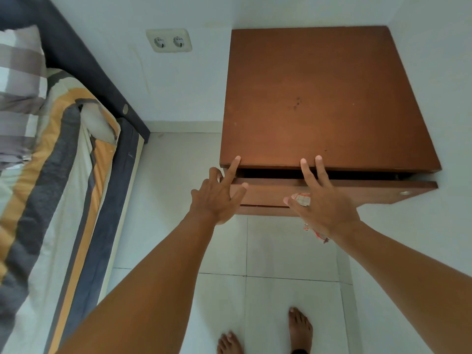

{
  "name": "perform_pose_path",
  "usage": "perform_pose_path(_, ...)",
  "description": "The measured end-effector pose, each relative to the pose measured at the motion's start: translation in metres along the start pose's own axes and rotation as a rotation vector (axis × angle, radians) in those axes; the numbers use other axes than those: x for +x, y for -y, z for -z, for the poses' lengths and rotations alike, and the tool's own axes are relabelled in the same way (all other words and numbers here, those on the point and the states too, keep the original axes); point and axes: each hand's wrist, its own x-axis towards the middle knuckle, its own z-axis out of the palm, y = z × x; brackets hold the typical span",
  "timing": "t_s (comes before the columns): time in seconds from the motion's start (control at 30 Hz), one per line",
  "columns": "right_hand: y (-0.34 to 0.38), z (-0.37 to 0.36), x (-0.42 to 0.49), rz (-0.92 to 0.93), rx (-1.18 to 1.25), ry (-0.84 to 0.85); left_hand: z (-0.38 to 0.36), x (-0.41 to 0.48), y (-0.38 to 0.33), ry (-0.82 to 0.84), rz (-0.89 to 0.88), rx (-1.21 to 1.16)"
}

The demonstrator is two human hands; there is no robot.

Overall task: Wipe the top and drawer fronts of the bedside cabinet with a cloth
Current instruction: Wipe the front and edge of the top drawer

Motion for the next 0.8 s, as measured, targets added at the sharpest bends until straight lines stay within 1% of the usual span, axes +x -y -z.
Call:
perform_pose_path(0.1,0.001,0.006,0.001,-0.003,0.014,0.049,0.004,0.002,0.002,-0.024,0.007,0.075)
perform_pose_path(0.17,0.002,0.013,0.002,-0.012,0.104,0.048,0.008,0.003,0.002,-0.022,0.004,0.117)
perform_pose_path(0.2,0.003,0.016,0.001,-0.009,0.171,0.022,0.009,0.003,0.001,-0.013,0.003,0.122)
perform_pose_path(0.23,0.006,0.02,-0.002,0.018,0.252,-0.046,0.009,0.001,0.0,-0.006,0.002,0.128)
perform_pose_path(0.3,0.022,0.024,-0.01,0.101,0.431,-0.296,0.008,-0.002,-0.001,-0.009,-0.003,0.144)
perform_pose_path(0.37,0.048,0.025,-0.009,0.18,0.499,-0.51,0.006,-0.008,0.003,-0.033,-0.017,0.137)
perform_pose_path(0.4,0.062,0.021,-0.004,0.228,0.484,-0.565,0.005,-0.012,0.008,-0.042,-0.03,0.12)
perform_pose_path(0.47,0.085,0.004,0.014,0.338,0.376,-0.587,0.002,-0.02,0.019,-0.028,-0.064,0.062)
perform_pose_path(0.5,0.094,-0.01,0.022,0.392,0.276,-0.562,-0.001,-0.025,0.025,-0.004,-0.084,0.048)
perform_pose_path(0.57,0.104,-0.045,0.03,0.459,0.068,-0.458,-0.006,-0.033,0.036,0.031,-0.122,0.061)
perform_pose_path(0.67,0.107,-0.075,0.025,0.459,-0.065,-0.45,-0.008,-0.032,0.039,0.017,-0.153,0.051)
perform_pose_path(0.8,0.096,-0.072,0.024,0.47,-0.145,-0.403,-0.01,-0.027,0.026,0.016,-0.144,0.05)
